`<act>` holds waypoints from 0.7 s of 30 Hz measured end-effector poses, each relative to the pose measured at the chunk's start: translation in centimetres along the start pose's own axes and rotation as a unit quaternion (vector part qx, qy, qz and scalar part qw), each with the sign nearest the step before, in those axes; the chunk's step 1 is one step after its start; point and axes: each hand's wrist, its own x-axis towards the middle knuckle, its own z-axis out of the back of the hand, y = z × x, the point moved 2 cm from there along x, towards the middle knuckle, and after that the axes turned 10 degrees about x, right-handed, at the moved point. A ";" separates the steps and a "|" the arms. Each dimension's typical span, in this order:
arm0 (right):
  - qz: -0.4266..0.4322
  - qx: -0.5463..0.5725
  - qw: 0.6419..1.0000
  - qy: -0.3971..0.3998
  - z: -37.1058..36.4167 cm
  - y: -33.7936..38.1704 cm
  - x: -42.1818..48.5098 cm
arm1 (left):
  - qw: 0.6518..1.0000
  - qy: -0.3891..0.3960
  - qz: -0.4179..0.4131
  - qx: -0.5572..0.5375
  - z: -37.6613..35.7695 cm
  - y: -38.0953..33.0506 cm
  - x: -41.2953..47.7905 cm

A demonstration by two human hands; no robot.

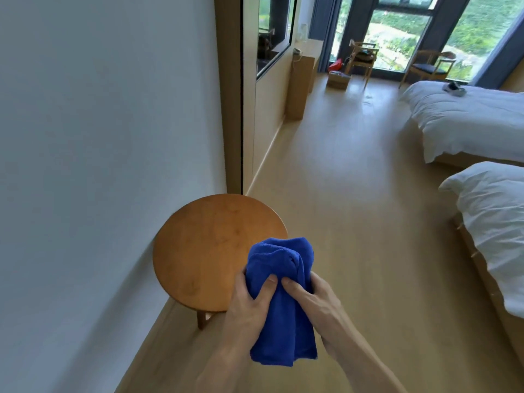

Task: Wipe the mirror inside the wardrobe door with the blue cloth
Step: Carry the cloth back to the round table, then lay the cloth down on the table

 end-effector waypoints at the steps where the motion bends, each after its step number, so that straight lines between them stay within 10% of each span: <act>1: -0.001 -0.005 1.000 0.009 -0.2 0.4 1.2 | 1.000 -0.009 0.001 -0.003 0.2 -0.1 1.0; 21: -0.039 -0.183 0.943 0.275 1.2 7.9 26.7 | 0.944 -0.295 0.130 -0.073 -6.2 -3.2 17.6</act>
